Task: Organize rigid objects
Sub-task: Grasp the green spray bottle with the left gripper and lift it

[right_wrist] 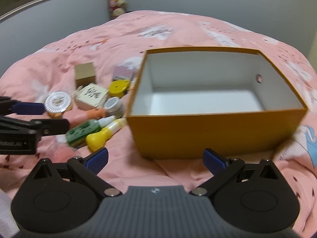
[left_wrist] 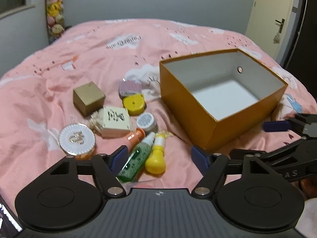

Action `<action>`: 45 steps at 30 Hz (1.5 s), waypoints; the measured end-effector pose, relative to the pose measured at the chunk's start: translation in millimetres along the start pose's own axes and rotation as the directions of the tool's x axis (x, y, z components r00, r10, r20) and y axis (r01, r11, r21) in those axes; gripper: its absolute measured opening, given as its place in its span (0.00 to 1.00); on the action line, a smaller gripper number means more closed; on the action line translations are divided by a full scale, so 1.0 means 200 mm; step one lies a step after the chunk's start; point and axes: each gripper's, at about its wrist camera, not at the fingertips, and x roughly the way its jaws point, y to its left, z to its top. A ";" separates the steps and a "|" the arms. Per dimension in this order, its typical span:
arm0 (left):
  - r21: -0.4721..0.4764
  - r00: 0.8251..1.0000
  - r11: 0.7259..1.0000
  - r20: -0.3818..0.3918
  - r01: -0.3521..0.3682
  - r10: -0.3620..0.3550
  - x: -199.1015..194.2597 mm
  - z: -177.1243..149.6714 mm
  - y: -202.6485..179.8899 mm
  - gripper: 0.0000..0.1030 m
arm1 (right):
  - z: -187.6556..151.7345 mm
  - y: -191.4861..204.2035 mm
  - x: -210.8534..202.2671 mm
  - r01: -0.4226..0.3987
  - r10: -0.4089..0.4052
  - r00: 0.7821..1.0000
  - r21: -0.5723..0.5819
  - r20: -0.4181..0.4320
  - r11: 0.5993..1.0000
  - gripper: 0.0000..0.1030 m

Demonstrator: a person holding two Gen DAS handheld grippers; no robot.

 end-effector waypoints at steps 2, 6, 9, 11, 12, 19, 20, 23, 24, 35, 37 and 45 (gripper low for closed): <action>-0.014 0.999 1.000 -0.031 0.027 -0.027 0.01 0.00 0.03 0.76 | 0.02 0.02 0.02 -0.039 0.038 0.999 -0.029 -0.022 0.999 0.85; -0.059 0.994 0.996 -0.084 0.063 -0.068 0.00 0.00 0.12 0.75 | 0.08 0.06 0.09 -0.139 0.135 0.987 -0.045 -0.084 0.989 0.71; -0.086 0.989 0.994 -0.119 0.073 -0.083 0.00 0.00 0.19 0.73 | 0.12 0.10 0.16 -0.239 0.230 0.963 -0.050 -0.141 0.970 0.60; -0.100 0.987 0.993 -0.142 0.064 -0.078 0.01 0.00 0.23 0.67 | 0.13 0.14 0.22 -0.287 0.272 0.945 -0.061 -0.182 0.956 0.52; -0.107 0.985 0.992 -0.156 0.063 -0.080 0.02 0.00 0.25 0.62 | 0.13 0.15 0.23 -0.304 0.287 0.937 -0.059 -0.199 0.951 0.49; -0.040 0.973 0.996 -0.214 0.086 -0.092 0.13 0.03 0.27 0.44 | 0.16 0.25 0.41 -0.375 0.350 0.890 -0.033 -0.294 0.926 0.39; -0.020 0.970 0.995 -0.222 0.095 -0.097 0.15 0.04 0.27 0.44 | 0.17 0.26 0.43 -0.376 0.354 0.886 -0.016 -0.298 0.926 0.39; 0.027 0.965 0.993 -0.244 0.111 -0.101 0.22 0.06 0.26 0.44 | 0.18 0.27 0.49 -0.352 0.341 0.893 0.017 -0.293 0.936 0.39; 0.046 0.962 0.992 -0.255 0.116 -0.101 0.25 0.06 0.26 0.44 | 0.18 0.27 0.51 -0.341 0.336 0.895 0.034 -0.292 0.939 0.39; 0.214 0.942 0.970 -0.332 0.118 -0.041 0.46 0.03 0.21 0.44 | 0.16 0.14 0.60 -0.263 0.316 0.905 0.209 -0.285 0.942 0.38; 0.239 0.942 0.965 -0.333 0.110 -0.025 0.49 0.03 0.20 0.44 | 0.17 0.14 0.61 -0.253 0.313 0.908 0.232 -0.278 0.939 0.38; 0.354 0.947 0.933 -0.318 0.070 0.049 0.57 -0.02 0.11 0.42 | 0.15 0.15 0.66 -0.248 0.323 0.900 0.264 -0.294 0.932 0.38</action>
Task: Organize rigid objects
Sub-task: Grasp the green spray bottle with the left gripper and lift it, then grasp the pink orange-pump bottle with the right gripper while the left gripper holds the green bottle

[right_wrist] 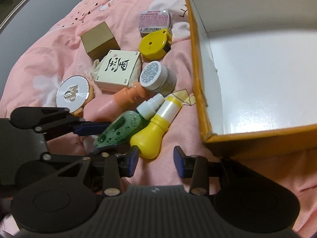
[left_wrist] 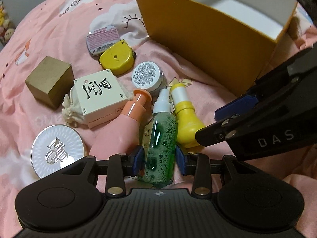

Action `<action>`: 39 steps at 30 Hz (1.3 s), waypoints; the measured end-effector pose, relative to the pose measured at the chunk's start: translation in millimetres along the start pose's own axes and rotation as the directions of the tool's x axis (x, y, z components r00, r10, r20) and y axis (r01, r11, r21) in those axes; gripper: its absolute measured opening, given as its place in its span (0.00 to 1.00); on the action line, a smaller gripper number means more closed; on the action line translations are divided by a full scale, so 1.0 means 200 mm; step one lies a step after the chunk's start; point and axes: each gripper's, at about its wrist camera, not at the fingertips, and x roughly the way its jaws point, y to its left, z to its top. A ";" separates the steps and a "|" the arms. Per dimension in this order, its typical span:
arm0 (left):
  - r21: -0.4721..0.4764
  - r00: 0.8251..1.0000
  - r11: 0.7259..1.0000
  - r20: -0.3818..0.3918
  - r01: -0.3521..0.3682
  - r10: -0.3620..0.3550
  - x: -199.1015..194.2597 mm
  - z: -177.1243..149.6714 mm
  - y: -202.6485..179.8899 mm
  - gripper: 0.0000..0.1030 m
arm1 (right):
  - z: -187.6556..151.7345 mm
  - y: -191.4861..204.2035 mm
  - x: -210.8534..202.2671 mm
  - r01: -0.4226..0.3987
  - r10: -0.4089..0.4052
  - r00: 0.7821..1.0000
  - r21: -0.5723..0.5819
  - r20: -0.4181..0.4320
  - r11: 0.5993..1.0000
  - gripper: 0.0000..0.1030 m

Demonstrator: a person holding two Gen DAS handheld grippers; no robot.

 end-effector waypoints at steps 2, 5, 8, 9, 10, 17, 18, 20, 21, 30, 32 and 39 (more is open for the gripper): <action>0.008 1.000 1.000 0.008 -0.003 0.003 0.00 0.00 -0.01 0.38 | 0.00 0.01 0.00 0.000 0.000 1.000 -0.007 0.003 1.000 0.38; -0.015 0.999 1.000 0.033 0.000 0.000 -0.03 -0.01 0.00 0.36 | 0.00 0.03 -0.02 0.003 -0.003 1.000 -0.020 0.017 1.000 0.38; -0.047 0.997 0.999 0.078 -0.003 0.007 -0.11 -0.02 0.02 0.32 | -0.01 0.05 -0.05 0.000 0.001 1.000 -0.034 0.032 0.999 0.38; -0.054 0.996 0.999 0.091 -0.008 0.012 -0.14 -0.03 0.02 0.32 | -0.02 0.06 -0.06 -0.002 0.004 0.999 -0.039 0.036 0.999 0.38; -0.060 0.994 0.998 0.104 -0.011 0.017 -0.16 -0.03 0.03 0.32 | -0.02 0.07 -0.07 -0.004 0.005 0.999 -0.045 0.041 0.999 0.38; -0.180 0.980 0.984 0.200 0.012 0.024 -0.36 -0.09 0.07 0.32 | 0.01 0.14 -0.15 -0.028 0.037 0.995 -0.099 0.087 0.995 0.33; -0.196 0.977 0.980 0.214 0.021 0.022 -0.38 -0.10 0.09 0.32 | 0.02 0.14 -0.15 -0.032 0.041 0.995 -0.104 0.089 0.994 0.30; -0.223 0.968 0.975 0.244 0.000 0.055 -0.44 -0.10 0.10 0.32 | 0.04 0.16 -0.15 -0.033 0.042 0.996 -0.122 0.073 0.992 0.28; -0.230 0.962 0.973 0.261 -0.012 0.074 -0.46 -0.10 0.11 0.32 | 0.04 0.17 -0.14 -0.033 0.042 0.997 -0.133 0.065 0.991 0.28; -0.290 0.938 0.954 0.301 -0.081 0.171 -0.41 -0.06 0.23 0.32 | 0.20 0.26 -0.04 -0.058 0.067 0.997 -0.188 0.038 0.980 0.25; -0.293 0.945 0.952 0.278 -0.087 0.172 -0.39 -0.08 0.24 0.32 | 0.23 0.24 0.02 -0.089 0.091 0.996 -0.138 0.007 0.986 0.24; -0.339 0.977 0.936 0.147 -0.098 0.155 -0.31 -0.12 0.29 0.33 | 0.24 0.19 0.16 -0.106 0.105 0.994 -0.006 -0.035 0.994 0.28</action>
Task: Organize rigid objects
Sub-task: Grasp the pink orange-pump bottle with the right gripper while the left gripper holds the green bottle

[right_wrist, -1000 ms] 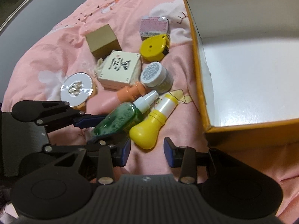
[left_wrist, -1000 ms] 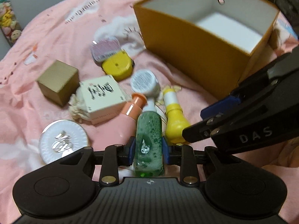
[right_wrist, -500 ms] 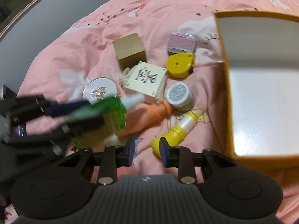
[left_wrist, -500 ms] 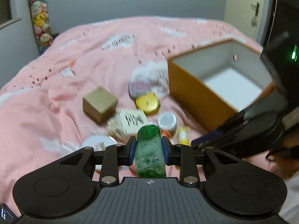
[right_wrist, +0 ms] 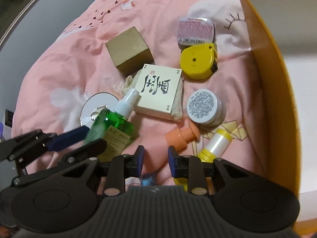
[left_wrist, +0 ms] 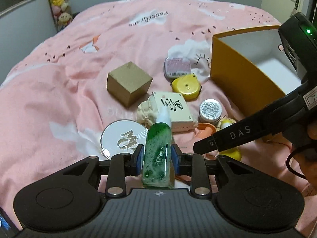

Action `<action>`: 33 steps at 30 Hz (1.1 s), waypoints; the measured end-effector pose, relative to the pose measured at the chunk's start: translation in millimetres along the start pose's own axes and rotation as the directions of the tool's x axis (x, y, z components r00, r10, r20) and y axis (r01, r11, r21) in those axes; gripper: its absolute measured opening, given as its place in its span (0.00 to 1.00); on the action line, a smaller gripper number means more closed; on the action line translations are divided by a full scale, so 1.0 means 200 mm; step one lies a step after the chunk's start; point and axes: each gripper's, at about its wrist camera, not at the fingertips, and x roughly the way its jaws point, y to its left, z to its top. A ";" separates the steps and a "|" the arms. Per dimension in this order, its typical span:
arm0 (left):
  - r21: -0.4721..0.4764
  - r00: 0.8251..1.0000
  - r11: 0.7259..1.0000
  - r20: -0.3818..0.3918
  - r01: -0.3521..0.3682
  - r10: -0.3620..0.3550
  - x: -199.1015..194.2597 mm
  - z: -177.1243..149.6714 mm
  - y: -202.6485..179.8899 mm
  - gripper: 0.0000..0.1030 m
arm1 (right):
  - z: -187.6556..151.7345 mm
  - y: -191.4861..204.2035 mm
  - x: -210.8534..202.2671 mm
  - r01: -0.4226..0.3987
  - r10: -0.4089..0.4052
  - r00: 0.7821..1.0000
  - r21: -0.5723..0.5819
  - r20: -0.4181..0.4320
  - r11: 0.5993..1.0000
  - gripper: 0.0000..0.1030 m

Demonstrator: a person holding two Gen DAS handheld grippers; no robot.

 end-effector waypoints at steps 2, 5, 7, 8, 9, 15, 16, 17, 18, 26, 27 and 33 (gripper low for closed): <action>0.009 1.000 1.000 -0.017 -0.008 0.008 0.02 0.01 0.00 0.33 | 0.01 -0.01 0.02 -0.002 0.002 1.000 0.020 0.003 1.000 0.38; 0.008 0.997 1.000 -0.067 0.028 -0.027 0.07 0.02 0.01 0.41 | 0.02 -0.04 0.06 -0.003 0.004 1.000 0.059 -0.017 0.998 0.46; -0.009 0.996 0.999 -0.083 0.037 -0.038 0.10 0.02 0.03 0.51 | 0.02 -0.08 0.09 -0.018 0.022 0.999 0.109 -0.032 0.994 0.48; -0.015 0.994 0.999 -0.101 0.044 -0.046 0.13 0.03 0.04 0.54 | 0.03 -0.10 0.11 -0.027 0.032 0.999 0.134 -0.036 0.991 0.48; -0.020 0.992 0.998 -0.114 0.058 -0.060 0.15 0.03 0.05 0.60 | 0.03 -0.12 0.12 -0.036 0.042 0.999 0.154 -0.035 0.987 0.49; 0.045 0.988 0.996 -0.141 0.074 -0.067 0.19 0.03 0.01 0.71 | 0.05 -0.12 0.17 -0.042 0.046 0.999 0.166 -0.021 0.985 0.52; 0.047 0.988 0.996 -0.137 0.076 -0.069 0.19 0.03 0.01 0.66 | 0.05 -0.12 0.18 -0.041 0.044 0.999 0.161 -0.016 0.986 0.51; 0.043 0.990 0.997 -0.130 0.069 -0.063 0.18 0.03 0.01 0.61 | 0.05 -0.12 0.18 -0.041 0.043 0.999 0.155 -0.012 0.987 0.51; 0.037 0.992 0.998 -0.119 0.058 -0.053 0.17 0.03 0.02 0.50 | 0.05 -0.12 0.17 -0.043 0.045 0.999 0.152 -0.007 0.988 0.49; -0.041 0.984 0.986 -0.067 0.162 -0.164 0.04 0.02 0.03 0.35 | 0.01 -0.04 0.01 -0.050 0.047 0.997 0.043 0.067 0.998 0.12; -0.055 0.984 0.986 -0.080 0.155 -0.159 0.05 0.01 0.02 0.35 | 0.01 -0.01 0.00 -0.059 0.059 0.995 -0.004 0.076 0.998 0.00; -0.014 0.993 0.997 -0.095 0.071 -0.072 0.09 0.00 -0.01 0.41 | 0.00 0.00 0.01 -0.040 0.041 0.997 -0.002 0.072 0.999 0.16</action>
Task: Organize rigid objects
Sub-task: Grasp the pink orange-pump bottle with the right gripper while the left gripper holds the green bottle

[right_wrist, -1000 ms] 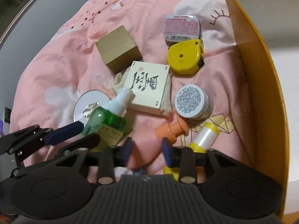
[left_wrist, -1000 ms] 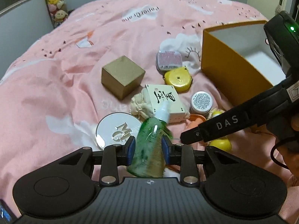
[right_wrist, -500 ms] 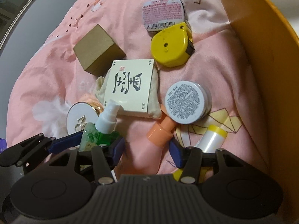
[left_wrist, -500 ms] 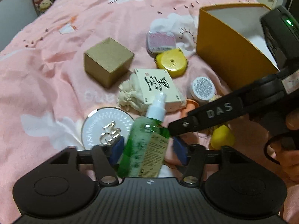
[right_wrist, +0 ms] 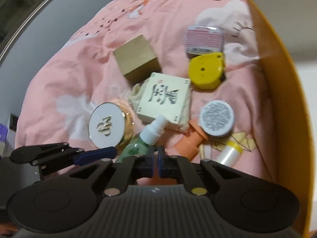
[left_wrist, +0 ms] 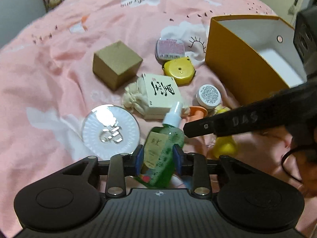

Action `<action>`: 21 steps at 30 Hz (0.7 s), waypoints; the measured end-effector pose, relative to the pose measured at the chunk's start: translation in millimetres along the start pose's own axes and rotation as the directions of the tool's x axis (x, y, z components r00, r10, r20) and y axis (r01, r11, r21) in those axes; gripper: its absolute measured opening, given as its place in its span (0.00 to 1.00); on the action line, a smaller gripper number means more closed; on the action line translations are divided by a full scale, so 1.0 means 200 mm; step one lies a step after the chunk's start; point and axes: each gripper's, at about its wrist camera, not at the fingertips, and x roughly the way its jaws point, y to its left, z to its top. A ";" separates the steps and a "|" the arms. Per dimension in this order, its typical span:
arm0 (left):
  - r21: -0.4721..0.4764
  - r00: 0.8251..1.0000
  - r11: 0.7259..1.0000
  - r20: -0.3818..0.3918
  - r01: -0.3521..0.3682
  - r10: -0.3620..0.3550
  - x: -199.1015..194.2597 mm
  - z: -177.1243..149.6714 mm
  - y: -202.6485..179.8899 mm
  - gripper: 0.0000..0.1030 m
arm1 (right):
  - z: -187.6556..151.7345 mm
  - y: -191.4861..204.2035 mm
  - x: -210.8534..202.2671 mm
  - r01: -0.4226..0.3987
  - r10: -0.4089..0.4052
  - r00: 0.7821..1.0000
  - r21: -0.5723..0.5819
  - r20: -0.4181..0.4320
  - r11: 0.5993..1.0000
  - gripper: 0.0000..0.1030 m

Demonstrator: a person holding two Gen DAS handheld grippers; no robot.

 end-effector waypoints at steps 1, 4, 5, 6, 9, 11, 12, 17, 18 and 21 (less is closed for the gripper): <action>0.010 1.000 1.000 -0.001 -0.001 0.001 0.00 0.00 0.00 0.46 | 0.00 -0.01 -0.01 0.008 -0.008 1.000 0.015 0.008 1.000 0.35; 0.036 1.000 0.999 -0.016 0.011 -0.010 0.02 -0.01 -0.02 0.47 | -0.01 -0.03 -0.01 0.013 -0.013 1.000 0.044 -0.001 0.999 0.41; 0.055 1.000 0.998 -0.016 0.008 -0.007 0.03 -0.01 -0.03 0.47 | -0.01 -0.02 0.00 0.025 -0.025 1.000 0.041 -0.008 0.999 0.42; 0.084 1.000 0.996 -0.009 -0.007 0.008 0.04 -0.01 -0.06 0.47 | -0.01 -0.03 0.00 0.037 -0.036 0.999 0.047 -0.008 0.998 0.42; 0.137 0.999 0.990 -0.012 -0.038 0.040 0.08 -0.02 -0.09 0.52 | 0.00 -0.05 0.04 0.073 -0.071 0.997 0.071 -0.030 0.995 0.42; 0.142 0.999 0.989 -0.017 -0.033 0.036 0.08 -0.03 -0.09 0.54 | -0.01 -0.10 0.09 0.060 -0.054 0.997 0.119 -0.057 0.991 0.44; 0.134 0.999 0.990 -0.016 -0.036 0.038 0.08 -0.03 -0.08 0.57 | -0.01 -0.12 0.10 0.042 -0.034 0.998 0.147 -0.062 0.988 0.44; 0.159 0.997 0.985 0.011 -0.074 0.073 0.08 -0.03 -0.11 0.54 | 0.02 -0.13 0.16 0.020 -0.008 0.997 0.169 -0.071 0.985 0.47; 0.169 0.996 0.982 0.019 -0.085 0.083 0.08 -0.03 -0.12 0.53 | 0.02 -0.11 0.17 0.021 -0.010 0.998 0.154 -0.069 0.988 0.46; 0.148 0.996 0.985 0.035 -0.090 0.085 0.08 -0.02 -0.12 0.50 | 0.02 -0.08 0.15 0.015 -0.009 0.999 0.122 -0.054 0.992 0.42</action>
